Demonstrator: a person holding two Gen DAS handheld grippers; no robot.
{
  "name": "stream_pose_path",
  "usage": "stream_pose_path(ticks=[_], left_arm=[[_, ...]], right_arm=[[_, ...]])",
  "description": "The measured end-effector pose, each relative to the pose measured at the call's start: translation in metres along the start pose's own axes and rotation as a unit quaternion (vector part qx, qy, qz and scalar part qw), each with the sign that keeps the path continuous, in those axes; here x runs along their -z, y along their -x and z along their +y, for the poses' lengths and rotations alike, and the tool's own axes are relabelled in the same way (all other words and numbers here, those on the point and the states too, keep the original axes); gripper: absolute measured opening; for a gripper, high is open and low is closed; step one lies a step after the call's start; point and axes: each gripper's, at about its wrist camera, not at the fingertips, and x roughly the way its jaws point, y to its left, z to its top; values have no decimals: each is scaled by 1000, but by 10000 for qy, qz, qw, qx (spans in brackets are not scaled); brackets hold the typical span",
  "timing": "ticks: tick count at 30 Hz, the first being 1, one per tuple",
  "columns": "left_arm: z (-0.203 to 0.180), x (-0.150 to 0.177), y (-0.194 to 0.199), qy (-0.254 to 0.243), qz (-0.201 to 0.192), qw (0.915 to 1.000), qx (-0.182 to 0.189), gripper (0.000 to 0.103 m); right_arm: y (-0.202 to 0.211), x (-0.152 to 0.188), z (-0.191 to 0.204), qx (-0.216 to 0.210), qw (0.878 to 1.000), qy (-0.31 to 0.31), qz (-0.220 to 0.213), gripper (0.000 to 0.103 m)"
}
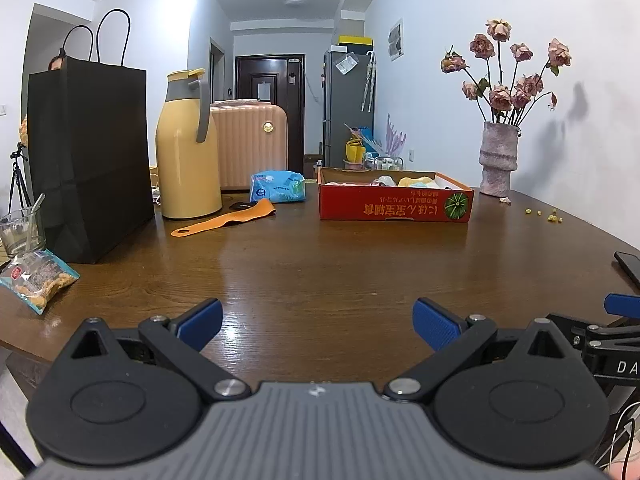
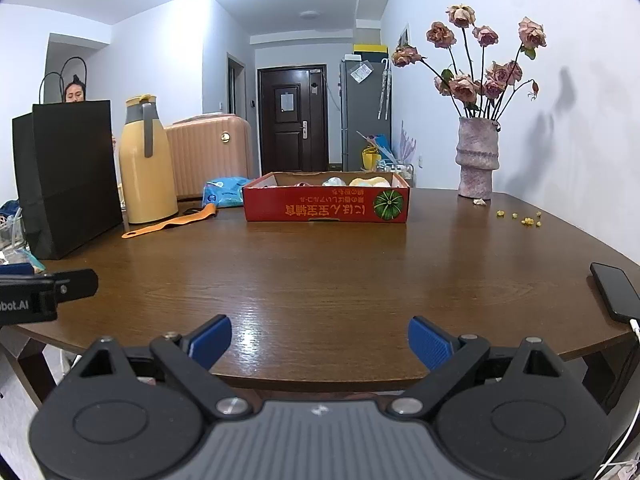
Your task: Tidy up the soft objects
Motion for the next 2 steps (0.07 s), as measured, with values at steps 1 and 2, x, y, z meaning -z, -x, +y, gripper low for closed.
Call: stream_pose_path(ticks=[1,2], left_arm=[[0,0,1,17,-9,10000,3,103],[1,0,1,15,-20,10000,1,103]], right_arm=[[0,0,0,1,10000,1,-1,95],[0,0,0,-2,10000,-1,-10,95]])
